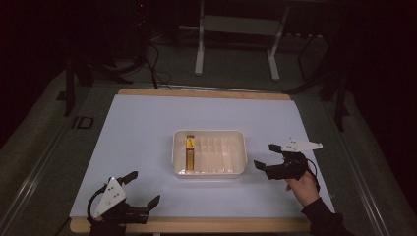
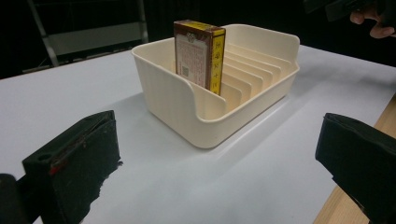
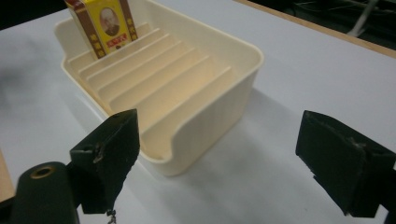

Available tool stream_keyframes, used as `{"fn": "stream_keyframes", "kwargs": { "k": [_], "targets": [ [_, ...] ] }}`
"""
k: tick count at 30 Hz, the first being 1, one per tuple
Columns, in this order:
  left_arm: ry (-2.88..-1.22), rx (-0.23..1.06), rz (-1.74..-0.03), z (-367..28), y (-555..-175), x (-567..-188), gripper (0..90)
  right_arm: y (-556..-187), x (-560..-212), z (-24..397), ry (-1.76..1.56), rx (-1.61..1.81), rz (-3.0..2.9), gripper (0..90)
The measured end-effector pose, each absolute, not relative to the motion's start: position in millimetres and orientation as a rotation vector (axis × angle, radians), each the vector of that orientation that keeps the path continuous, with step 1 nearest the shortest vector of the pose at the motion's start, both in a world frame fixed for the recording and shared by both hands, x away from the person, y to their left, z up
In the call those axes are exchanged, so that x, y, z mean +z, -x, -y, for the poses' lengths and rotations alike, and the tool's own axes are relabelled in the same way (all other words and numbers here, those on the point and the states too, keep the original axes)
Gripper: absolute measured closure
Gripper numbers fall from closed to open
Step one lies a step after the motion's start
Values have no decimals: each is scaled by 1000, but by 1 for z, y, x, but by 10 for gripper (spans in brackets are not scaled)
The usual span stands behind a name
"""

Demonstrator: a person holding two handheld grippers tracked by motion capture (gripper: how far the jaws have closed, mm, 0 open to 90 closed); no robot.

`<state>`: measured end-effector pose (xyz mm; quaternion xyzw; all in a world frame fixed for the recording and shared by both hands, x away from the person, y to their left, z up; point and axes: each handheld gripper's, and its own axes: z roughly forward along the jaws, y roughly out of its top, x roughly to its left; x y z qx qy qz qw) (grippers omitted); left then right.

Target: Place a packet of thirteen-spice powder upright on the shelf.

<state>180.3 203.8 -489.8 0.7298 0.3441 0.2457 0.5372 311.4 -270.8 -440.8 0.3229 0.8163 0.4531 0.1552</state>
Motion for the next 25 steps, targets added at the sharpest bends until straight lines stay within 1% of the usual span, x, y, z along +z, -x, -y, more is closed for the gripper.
{"fn": "stream_keyframes", "kwargs": {
  "k": [6, 11, 21, 25],
  "targets": [
    [-1739, 583, -819, -204, -180, -490, 0, -305, -446, 282, -928, 1305, -2328, 135],
    [-1739, 585, -818, -204, -180, -490, 0, -299, -458, 288, -932, 1291, -2321, 135],
    [-1740, 583, -818, -204, -181, -490, 0, -295, -479, 304, -957, 1311, -2313, 135],
    [-1740, 584, -818, -203, -181, -490, 0, -295, -482, 309, -973, 1327, -2310, 136]
  ]
}}
